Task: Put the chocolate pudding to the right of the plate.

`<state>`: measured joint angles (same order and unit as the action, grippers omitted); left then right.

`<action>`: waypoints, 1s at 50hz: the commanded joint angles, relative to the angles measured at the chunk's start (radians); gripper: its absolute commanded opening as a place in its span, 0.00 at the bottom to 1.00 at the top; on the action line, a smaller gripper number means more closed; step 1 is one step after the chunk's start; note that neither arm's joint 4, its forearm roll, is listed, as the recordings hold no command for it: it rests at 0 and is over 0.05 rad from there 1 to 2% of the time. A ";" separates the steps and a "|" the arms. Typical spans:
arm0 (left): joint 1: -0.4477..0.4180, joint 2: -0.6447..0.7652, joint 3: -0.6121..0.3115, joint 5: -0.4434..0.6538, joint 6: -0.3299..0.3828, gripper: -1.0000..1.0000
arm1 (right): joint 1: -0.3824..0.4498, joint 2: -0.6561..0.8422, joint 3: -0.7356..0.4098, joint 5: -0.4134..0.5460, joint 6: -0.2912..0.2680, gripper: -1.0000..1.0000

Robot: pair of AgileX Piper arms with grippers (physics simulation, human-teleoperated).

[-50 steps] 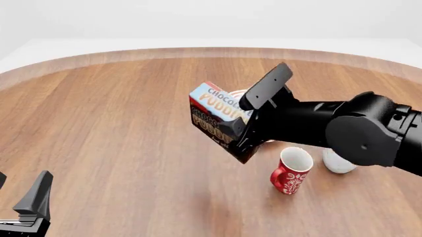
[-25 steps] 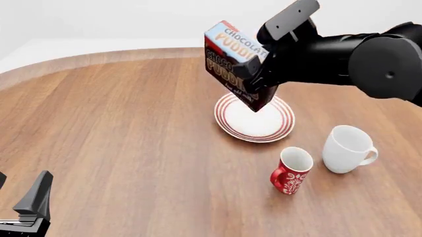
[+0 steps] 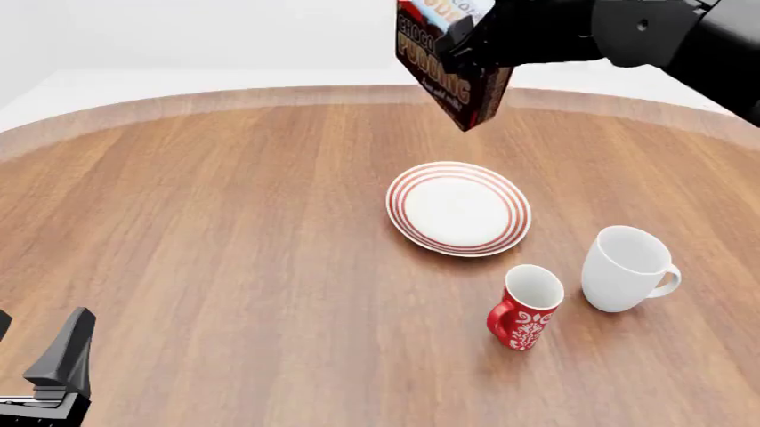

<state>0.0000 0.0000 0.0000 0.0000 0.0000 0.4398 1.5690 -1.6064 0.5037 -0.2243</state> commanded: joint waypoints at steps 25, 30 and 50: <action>0.000 0.000 0.000 0.000 0.000 1.00 | -0.302 0.470 -0.459 0.067 0.145 0.00; 0.000 0.000 0.000 0.000 0.000 1.00 | -0.338 0.487 -0.431 0.044 0.152 0.00; 0.000 0.000 0.000 0.000 0.000 1.00 | -0.470 0.500 -0.204 -0.091 0.095 0.00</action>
<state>0.0000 0.0000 0.0000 0.0000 0.0000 0.0326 2.0498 -1.8887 0.4639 -0.1228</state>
